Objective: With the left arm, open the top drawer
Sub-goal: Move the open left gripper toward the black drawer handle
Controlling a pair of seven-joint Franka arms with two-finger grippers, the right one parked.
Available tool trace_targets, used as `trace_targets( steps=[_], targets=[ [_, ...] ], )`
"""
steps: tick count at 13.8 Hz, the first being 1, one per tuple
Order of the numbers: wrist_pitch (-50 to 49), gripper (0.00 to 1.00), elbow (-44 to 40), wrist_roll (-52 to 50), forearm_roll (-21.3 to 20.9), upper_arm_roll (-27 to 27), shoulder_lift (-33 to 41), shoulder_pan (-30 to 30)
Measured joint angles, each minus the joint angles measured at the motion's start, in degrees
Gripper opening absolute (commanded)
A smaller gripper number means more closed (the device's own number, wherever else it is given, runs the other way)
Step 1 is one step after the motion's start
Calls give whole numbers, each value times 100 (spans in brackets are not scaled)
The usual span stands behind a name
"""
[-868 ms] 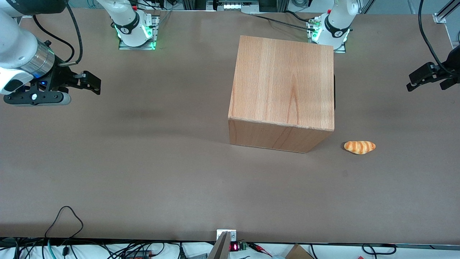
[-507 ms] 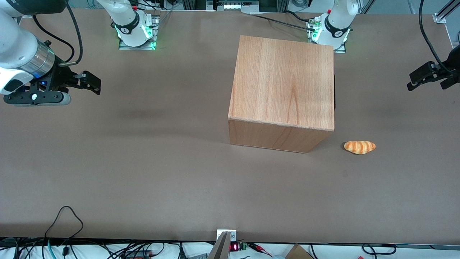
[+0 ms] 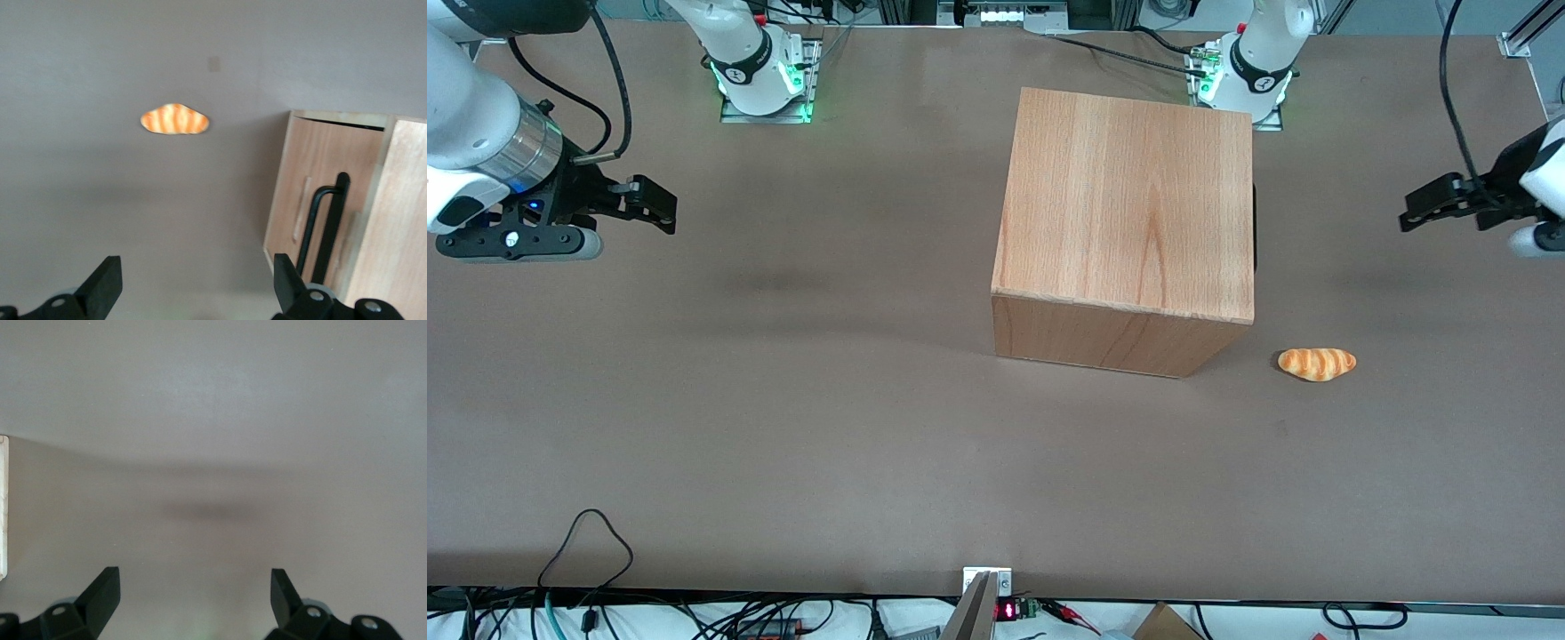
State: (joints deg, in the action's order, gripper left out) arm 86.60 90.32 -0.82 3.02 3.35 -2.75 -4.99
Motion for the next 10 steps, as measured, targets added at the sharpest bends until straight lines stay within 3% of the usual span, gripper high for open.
trace_targets(
  steps=[4,10],
  targets=[
    [50,100,285,4,366,57,-62,11],
    [489,100,1006,12,565,264,-70,18]
  ],
)
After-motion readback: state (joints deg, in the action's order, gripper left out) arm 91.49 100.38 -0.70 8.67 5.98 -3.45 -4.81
